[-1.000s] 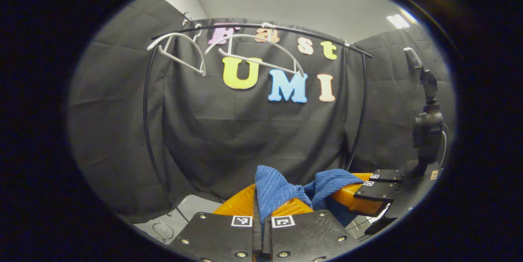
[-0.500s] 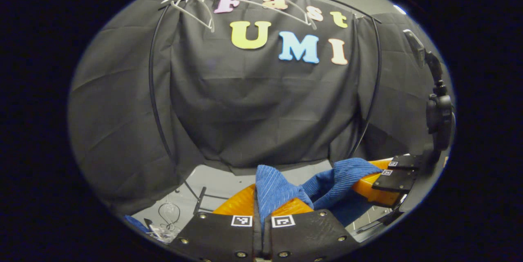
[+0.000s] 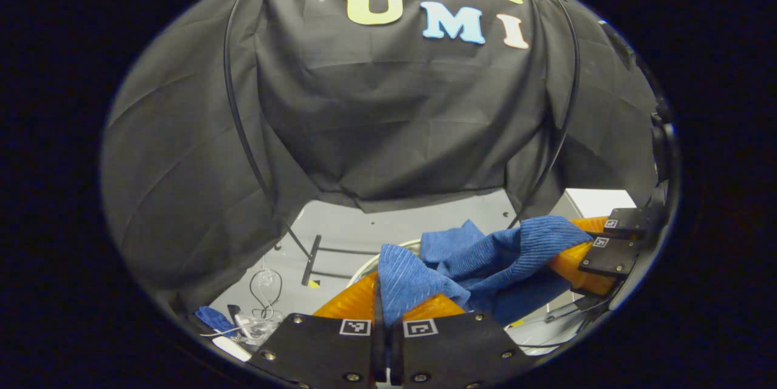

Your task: Grasp the clothes on the hanger with both hands and then place them into the laundry hamper below.

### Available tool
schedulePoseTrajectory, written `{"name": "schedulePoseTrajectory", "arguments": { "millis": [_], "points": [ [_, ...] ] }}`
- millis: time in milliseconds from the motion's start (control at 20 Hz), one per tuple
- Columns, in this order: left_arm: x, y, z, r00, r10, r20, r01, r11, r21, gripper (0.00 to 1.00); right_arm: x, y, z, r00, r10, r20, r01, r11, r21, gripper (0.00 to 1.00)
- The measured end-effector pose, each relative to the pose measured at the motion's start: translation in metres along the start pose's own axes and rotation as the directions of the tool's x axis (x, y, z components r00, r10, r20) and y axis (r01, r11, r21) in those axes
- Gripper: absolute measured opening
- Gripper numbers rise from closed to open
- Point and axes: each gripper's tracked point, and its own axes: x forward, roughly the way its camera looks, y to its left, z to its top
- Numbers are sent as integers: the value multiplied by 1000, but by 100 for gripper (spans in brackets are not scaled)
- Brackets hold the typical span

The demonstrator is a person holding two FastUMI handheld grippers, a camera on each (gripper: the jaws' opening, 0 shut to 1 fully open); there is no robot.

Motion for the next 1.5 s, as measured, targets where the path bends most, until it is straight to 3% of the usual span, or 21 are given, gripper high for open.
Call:
{"name": "schedulePoseTrajectory", "arguments": {
  "millis": [100,150,350,400,700,1000,1200,1500],
  "points": [
    [2,-6,-17,999,-26,-48,26,1000,-3,3,1,6,-13,999,21,-30,-21,1000,2,16],
    [5,-9,-24,998,-36,-58,35,999,-6,22,3,6,-19,998,24,-50,-24,1000,-2,18],
    [3,-8,-21,999,-29,-43,29,999,15,98,2,6,-27,997,20,-81,-20,1000,-10,81],
    [4,-8,-19,999,-29,-41,30,999,22,98,3,5,-27,997,17,-80,-18,1000,-10,96],
    [-6,4,-2,1000,-5,4,5,1000,27,99,-9,6,-13,999,-5,-35,5,1000,-1,95],
    [-48,11,73,985,9,171,-12,1000,20,99,-48,-8,40,993,-42,106,34,997,73,96],
    [-97,21,143,944,43,326,-50,999,13,99,-95,-39,91,967,-99,236,77,992,102,96],
    [-189,12,221,853,99,513,-102,995,-22,99,-182,-91,159,884,-174,433,116,981,158,95]
  ]
}}
